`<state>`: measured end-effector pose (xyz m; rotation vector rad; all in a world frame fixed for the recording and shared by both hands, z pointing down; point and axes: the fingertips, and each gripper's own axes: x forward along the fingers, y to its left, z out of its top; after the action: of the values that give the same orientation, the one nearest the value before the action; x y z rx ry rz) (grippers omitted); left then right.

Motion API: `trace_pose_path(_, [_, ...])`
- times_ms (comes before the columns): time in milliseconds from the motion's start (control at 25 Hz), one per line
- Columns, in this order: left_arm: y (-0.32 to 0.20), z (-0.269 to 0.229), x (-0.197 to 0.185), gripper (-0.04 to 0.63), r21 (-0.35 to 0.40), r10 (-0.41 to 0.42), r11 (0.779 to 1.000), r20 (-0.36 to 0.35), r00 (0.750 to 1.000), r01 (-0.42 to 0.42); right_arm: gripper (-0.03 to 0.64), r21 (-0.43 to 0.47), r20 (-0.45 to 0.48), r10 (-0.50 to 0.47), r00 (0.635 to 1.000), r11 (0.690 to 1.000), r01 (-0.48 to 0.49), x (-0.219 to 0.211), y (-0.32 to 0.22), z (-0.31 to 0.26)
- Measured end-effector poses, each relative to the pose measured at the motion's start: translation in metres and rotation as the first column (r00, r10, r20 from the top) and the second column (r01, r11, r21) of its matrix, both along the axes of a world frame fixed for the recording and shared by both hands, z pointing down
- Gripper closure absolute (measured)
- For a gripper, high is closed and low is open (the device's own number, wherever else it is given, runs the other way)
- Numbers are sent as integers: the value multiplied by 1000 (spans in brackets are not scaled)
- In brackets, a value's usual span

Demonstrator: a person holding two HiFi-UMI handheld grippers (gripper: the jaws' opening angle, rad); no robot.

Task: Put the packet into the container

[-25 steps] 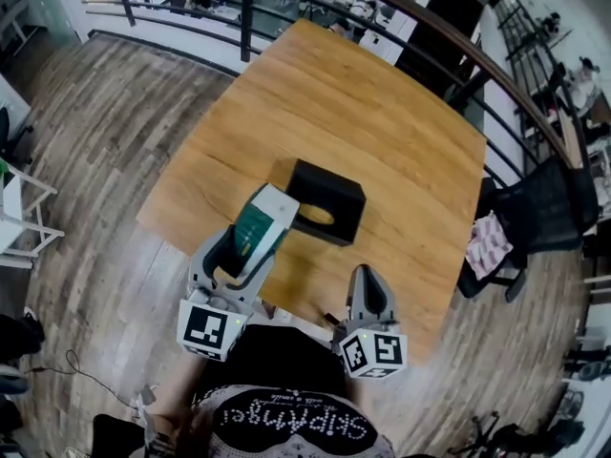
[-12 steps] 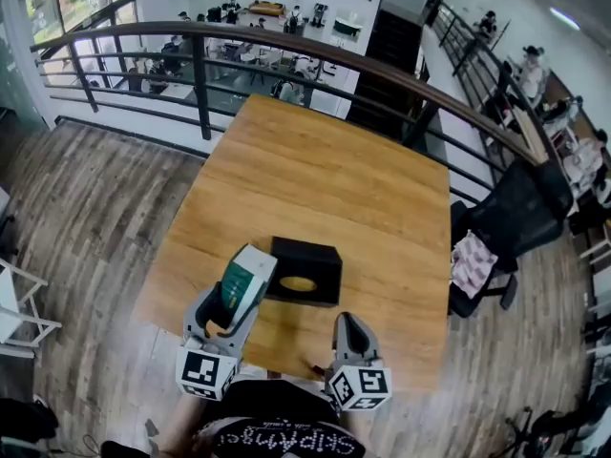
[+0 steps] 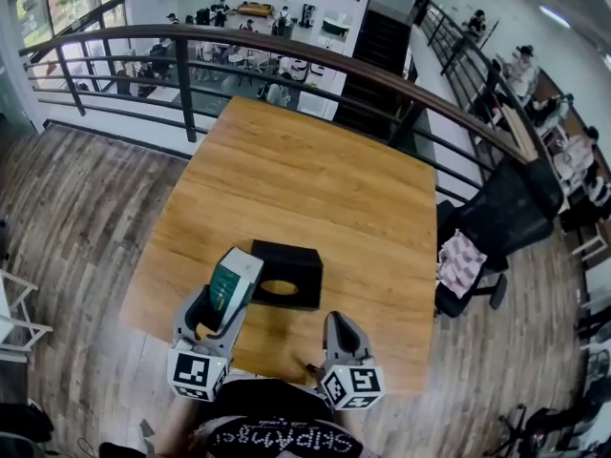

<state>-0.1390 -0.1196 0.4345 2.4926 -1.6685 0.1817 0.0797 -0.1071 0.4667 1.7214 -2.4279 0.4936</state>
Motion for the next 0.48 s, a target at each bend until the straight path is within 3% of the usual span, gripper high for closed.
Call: trace_pose_path(480, [-7, 0, 24, 259, -14, -30, 999, -12, 999, 30, 578, -7, -11, -20, 1000, 1000, 20, 24, -15, -2])
